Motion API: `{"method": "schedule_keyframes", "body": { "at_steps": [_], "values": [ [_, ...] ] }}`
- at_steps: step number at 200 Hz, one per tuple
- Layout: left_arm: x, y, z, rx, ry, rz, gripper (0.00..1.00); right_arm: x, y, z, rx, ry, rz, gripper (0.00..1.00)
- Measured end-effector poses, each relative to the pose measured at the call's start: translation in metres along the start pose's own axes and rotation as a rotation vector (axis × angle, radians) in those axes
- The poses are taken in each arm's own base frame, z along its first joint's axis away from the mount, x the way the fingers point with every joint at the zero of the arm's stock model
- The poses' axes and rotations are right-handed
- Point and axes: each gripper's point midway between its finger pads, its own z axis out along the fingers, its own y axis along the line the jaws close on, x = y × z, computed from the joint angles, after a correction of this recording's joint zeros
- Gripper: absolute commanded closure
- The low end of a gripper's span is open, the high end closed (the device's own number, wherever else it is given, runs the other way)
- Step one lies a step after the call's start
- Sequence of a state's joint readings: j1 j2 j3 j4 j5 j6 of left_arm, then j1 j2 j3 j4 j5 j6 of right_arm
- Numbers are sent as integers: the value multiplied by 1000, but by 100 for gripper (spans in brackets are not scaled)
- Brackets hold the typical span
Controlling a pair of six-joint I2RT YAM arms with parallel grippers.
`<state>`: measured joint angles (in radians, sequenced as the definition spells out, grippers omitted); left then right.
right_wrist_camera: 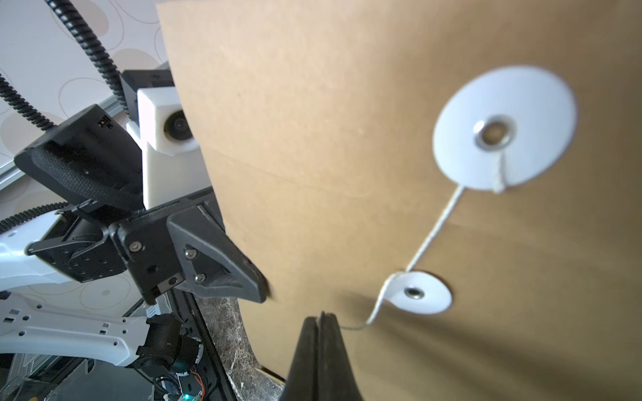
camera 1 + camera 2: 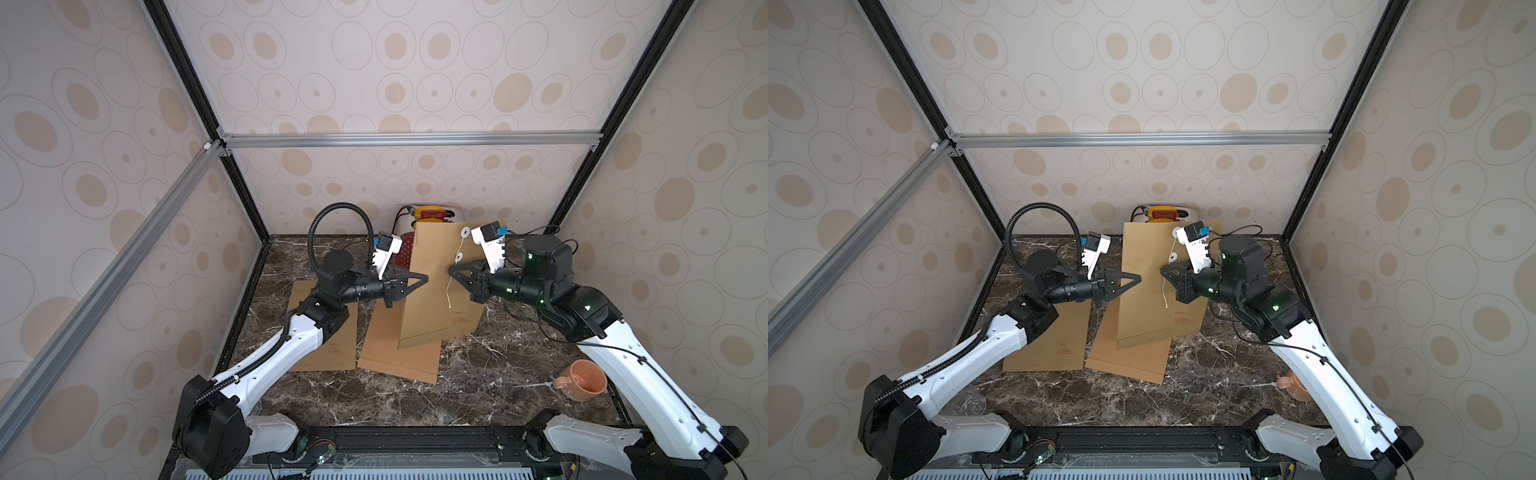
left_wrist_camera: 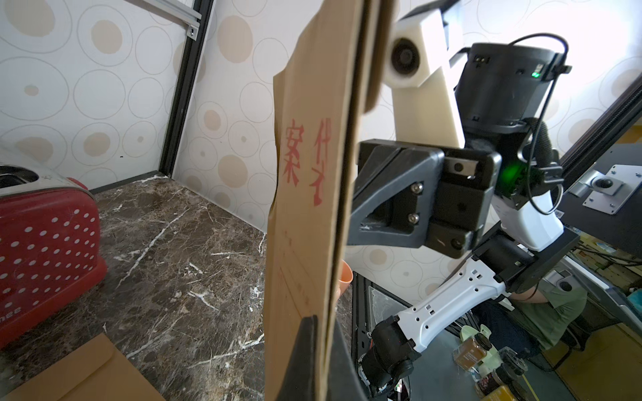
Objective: Close the mouth of the file bag
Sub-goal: Close the file bag.
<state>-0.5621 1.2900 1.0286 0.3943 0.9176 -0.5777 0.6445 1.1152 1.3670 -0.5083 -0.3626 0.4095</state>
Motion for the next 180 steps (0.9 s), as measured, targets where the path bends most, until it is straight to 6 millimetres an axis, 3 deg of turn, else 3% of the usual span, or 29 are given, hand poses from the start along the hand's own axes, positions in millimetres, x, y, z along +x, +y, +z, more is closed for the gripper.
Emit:
{"method": "schedule_keyframes", "body": {
  "at_steps": [72, 180],
  "values": [
    [-13, -14, -5, 37, -61, 25, 100, 19, -9, 2, 25, -3, 32, 100],
    [-13, -17, -5, 55, -58, 19, 100, 21, -6, 4, -23, -74, 91, 100]
  ]
}}
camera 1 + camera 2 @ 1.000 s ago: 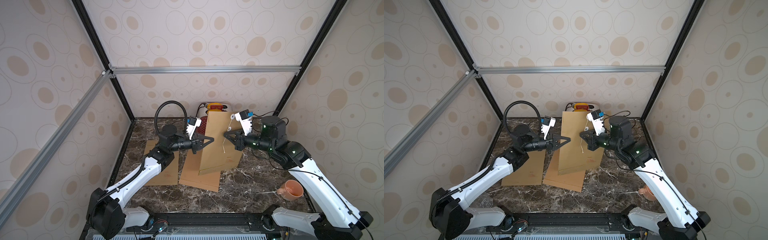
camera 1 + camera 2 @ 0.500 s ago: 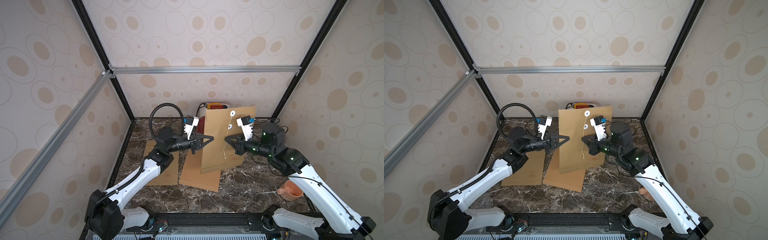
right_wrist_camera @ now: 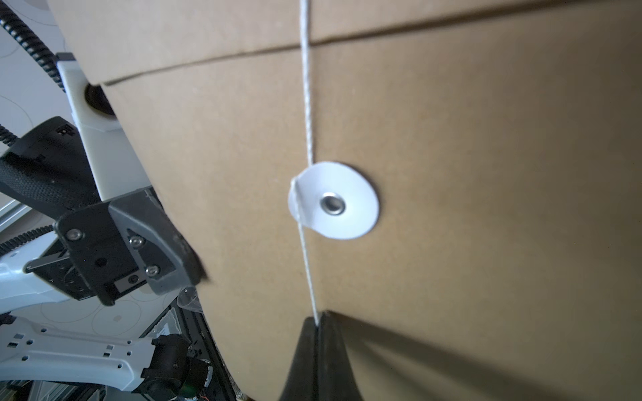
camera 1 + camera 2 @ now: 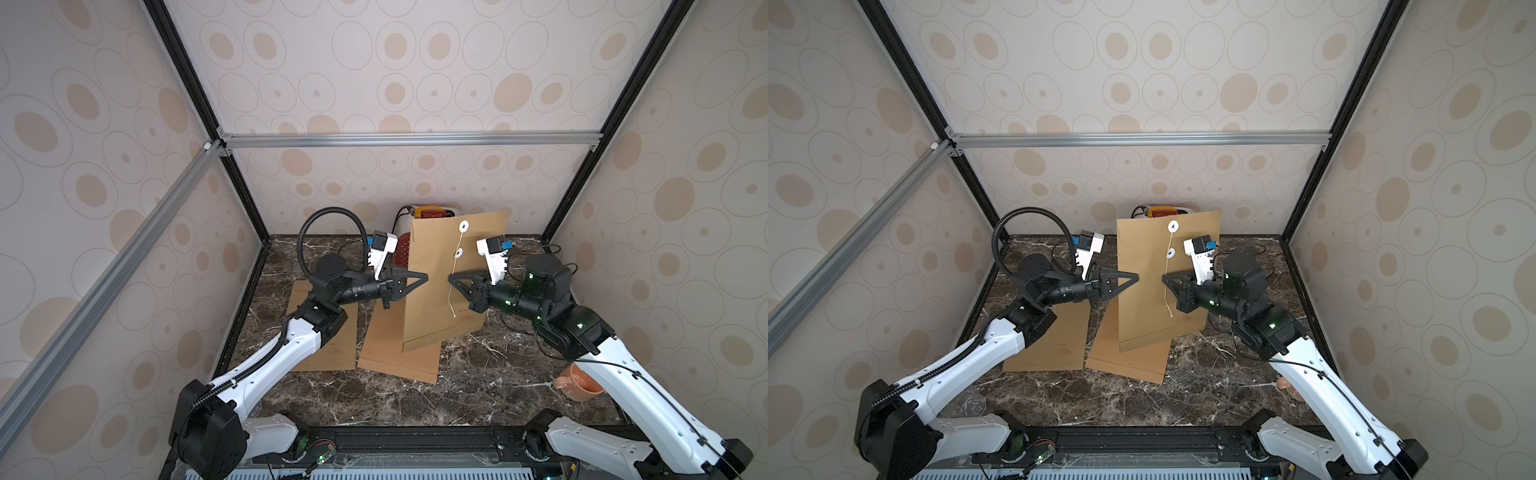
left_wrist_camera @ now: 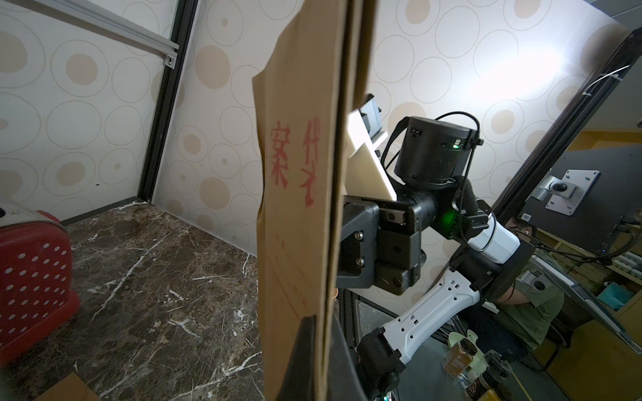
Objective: Close the mouth of the file bag
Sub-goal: Close the file bag.
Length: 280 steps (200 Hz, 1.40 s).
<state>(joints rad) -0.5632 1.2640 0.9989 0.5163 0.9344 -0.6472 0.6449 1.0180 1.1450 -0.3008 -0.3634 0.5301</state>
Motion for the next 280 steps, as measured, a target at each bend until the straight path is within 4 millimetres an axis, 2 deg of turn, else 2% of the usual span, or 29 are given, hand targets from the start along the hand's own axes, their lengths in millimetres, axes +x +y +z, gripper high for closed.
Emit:
{"method": "schedule_keyframes", "body": {
  "at_steps": [48, 116, 150, 217, 249, 280],
  "values": [
    [0, 1, 0, -6, -3, -1, 100, -5, 9, 3, -55, -27, 35, 100],
    [3, 6, 0, -26, 5, -12, 100, 8, 19, 14, -94, 2, 36, 100],
    [4, 6, 0, -28, 9, -15, 100, 11, 11, 14, -46, 9, 20, 100],
    [5, 3, 0, -9, 18, -15, 100, 15, -14, -9, 99, 23, -26, 100],
    [6, 1, 0, -2, 22, -15, 100, 7, -33, -19, 163, 24, -18, 100],
    [4, -1, 1, 6, 16, -5, 100, -7, -33, -26, 184, 25, -40, 100]
  ]
}}
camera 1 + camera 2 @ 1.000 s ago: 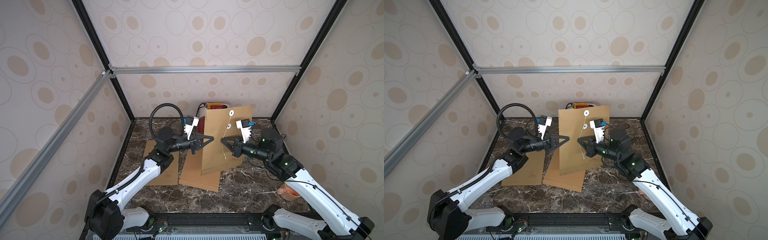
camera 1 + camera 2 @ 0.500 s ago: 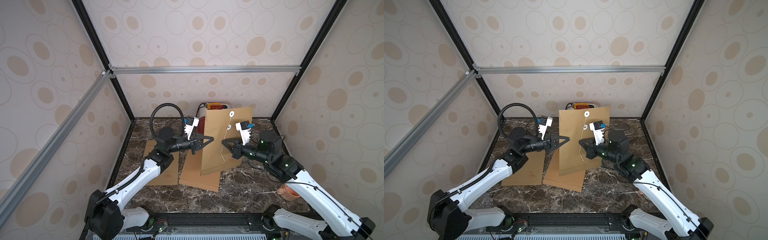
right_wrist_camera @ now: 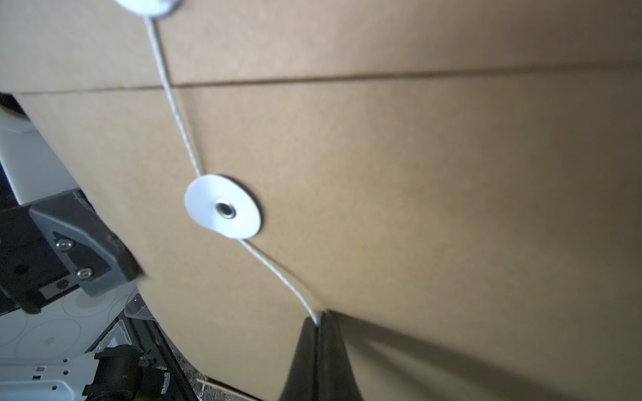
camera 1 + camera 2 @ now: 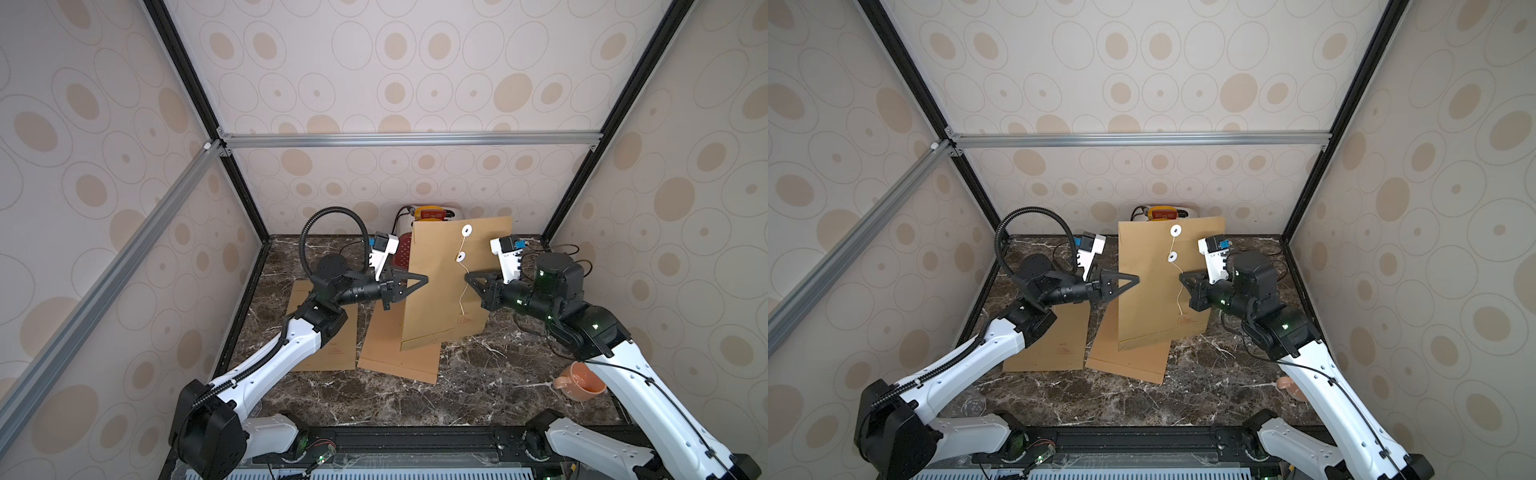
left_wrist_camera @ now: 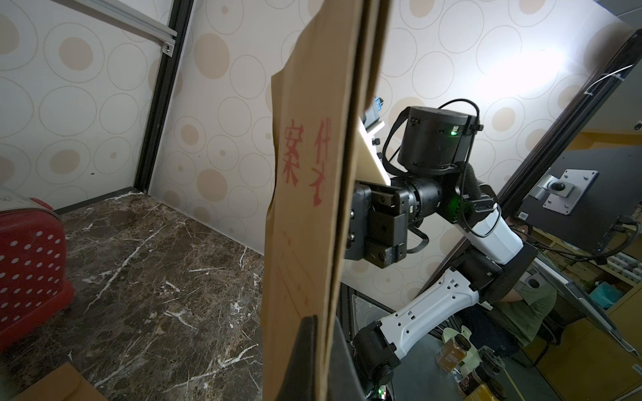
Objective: Close the mouth of the file bag
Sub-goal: Close the file bag.
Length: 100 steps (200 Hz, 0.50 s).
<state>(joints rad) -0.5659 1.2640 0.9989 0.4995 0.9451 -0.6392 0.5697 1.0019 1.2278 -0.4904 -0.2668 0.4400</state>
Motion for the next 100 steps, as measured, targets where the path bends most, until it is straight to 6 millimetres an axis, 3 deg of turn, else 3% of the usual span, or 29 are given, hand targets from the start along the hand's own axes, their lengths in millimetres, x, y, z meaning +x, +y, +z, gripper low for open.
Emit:
{"method": "schedule_keyframes", "body": {
  "at_steps": [100],
  "values": [
    [2, -2, 2, 7, 6, -3, 100, -20, -20, -4, 108, 80, -46, 100]
  ]
}}
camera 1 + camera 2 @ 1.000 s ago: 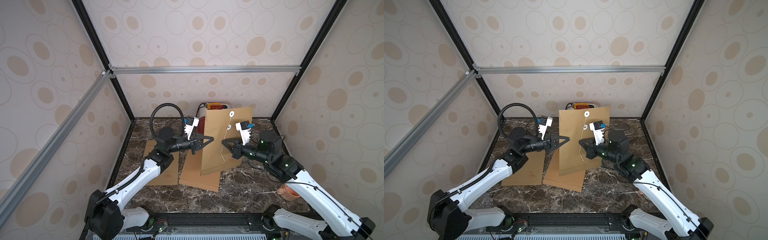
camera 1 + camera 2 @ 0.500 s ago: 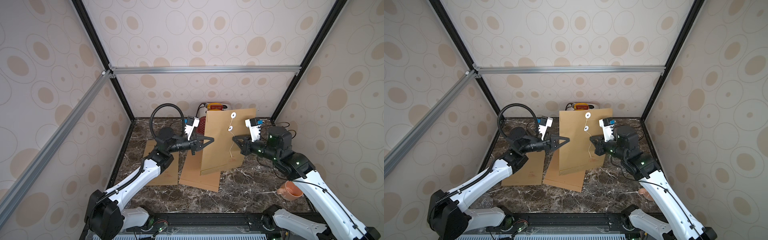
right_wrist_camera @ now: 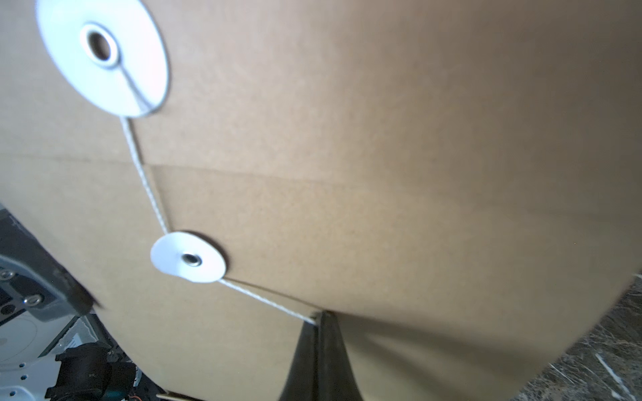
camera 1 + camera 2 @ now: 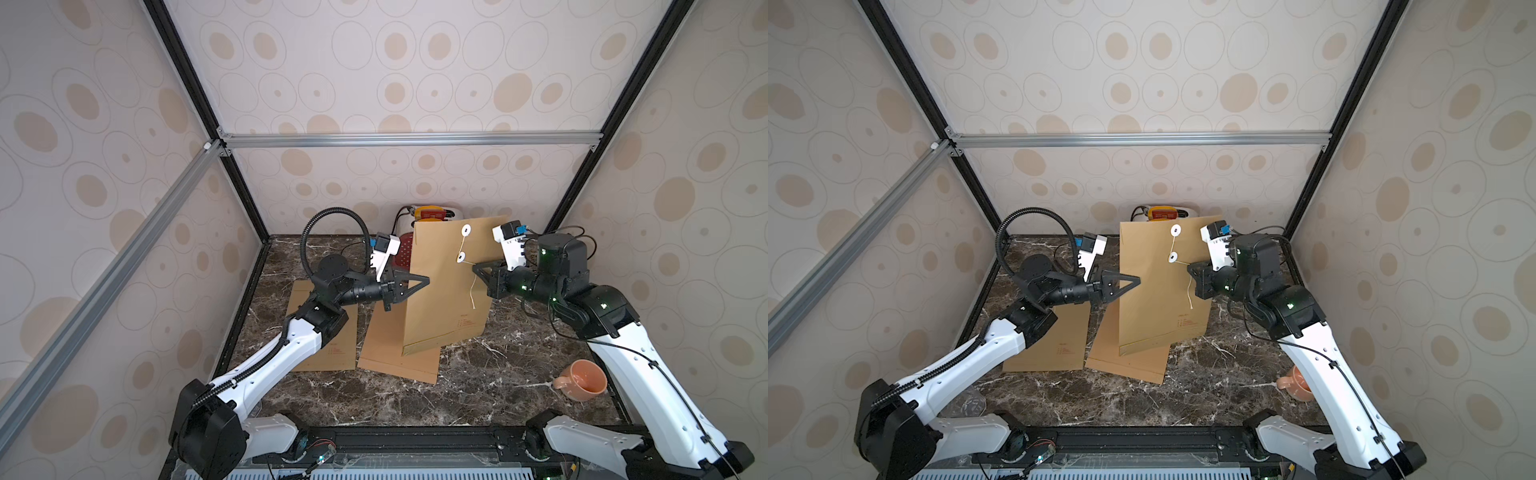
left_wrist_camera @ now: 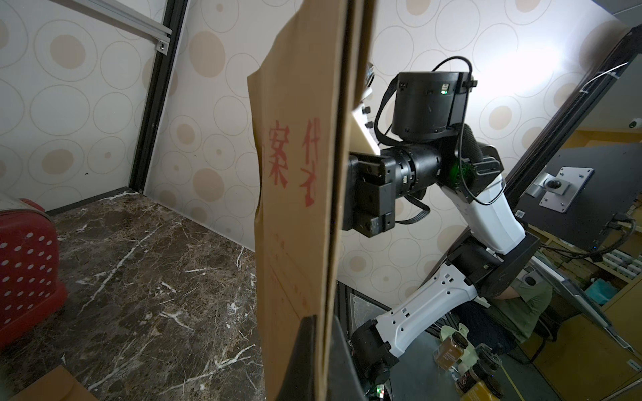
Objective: Close the mouth of the file bag
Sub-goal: Close the file bag.
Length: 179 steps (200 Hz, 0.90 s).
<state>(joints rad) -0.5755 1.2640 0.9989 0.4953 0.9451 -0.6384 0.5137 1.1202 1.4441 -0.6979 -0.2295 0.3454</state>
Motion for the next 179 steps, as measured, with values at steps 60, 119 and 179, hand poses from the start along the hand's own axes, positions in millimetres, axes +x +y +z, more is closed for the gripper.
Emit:
{"method": "schedule_keyframes", "body": {
  "at_steps": [60, 119, 179],
  "values": [
    [6, 4, 0, -17, 22, -9, 100, -23, 6, -10, -9, -19, -52, 100],
    [13, 9, 0, -41, 49, -19, 100, -28, 13, -12, -36, -3, -79, 100],
    [16, 12, 0, -48, 60, -26, 100, -32, 21, -6, -89, 9, -78, 100]
  ]
}}
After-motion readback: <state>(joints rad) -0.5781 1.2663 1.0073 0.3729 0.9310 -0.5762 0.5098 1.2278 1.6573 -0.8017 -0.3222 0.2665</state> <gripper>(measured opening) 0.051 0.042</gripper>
